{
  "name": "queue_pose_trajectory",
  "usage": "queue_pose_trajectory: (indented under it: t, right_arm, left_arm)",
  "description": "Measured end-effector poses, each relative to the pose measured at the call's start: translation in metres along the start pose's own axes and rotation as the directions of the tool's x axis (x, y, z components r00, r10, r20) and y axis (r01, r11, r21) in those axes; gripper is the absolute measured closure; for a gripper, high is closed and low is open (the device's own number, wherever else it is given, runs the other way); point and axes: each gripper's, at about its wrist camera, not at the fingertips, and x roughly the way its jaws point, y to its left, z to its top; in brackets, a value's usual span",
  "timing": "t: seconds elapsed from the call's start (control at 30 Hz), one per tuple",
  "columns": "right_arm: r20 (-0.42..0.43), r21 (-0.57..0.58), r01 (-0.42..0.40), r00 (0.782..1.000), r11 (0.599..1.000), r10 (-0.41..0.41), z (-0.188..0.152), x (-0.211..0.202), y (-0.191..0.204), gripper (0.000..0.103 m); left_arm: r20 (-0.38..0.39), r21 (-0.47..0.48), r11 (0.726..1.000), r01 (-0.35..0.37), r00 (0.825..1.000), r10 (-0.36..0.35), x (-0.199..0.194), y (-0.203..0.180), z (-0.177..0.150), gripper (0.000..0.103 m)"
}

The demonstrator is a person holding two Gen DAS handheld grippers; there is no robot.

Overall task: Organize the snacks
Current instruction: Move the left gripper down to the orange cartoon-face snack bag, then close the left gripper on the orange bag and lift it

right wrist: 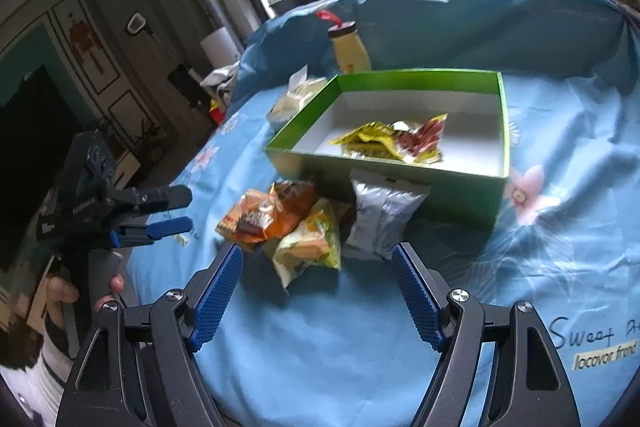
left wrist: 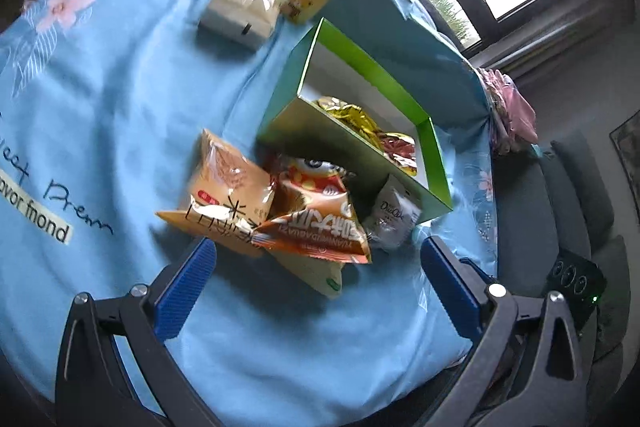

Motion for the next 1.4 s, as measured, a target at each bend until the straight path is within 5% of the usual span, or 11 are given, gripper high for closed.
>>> queue_pose_trajectory:
  t: [0.2,0.73,0.97,1.27,1.4]
  right_arm:
    - [-0.042,-0.038,-0.041,0.998,0.998,0.04,-0.002,0.021,0.014,0.025]
    - [-0.086,-0.113,-0.098,0.992,0.989,0.089,0.008,0.067,0.033,0.026]
    - [-0.111,-0.137,-0.129,0.987,0.982,0.115,0.016,0.092,0.039,0.026]
    - [-0.152,-0.154,-0.139,0.982,0.978,0.116,0.023,0.113,0.039,0.056]
    - [-0.175,-0.139,-0.129,0.979,0.982,0.104,0.024,0.118,0.03,0.068]
  left_arm:
    - [-0.04,-0.025,0.996,0.083,0.996,-0.084,0.01,0.001,0.0,0.001]
    - [-0.097,-0.052,0.994,0.099,0.99,-0.104,0.039,0.012,0.011,0.005]
    - [-0.111,-0.046,0.992,0.116,0.986,-0.12,0.041,0.013,0.015,0.018]
    - [-0.136,-0.032,0.992,0.12,0.983,-0.123,0.049,0.011,0.015,0.025]
    - [-0.151,-0.047,0.994,0.097,0.983,-0.103,0.057,0.013,0.016,0.042]
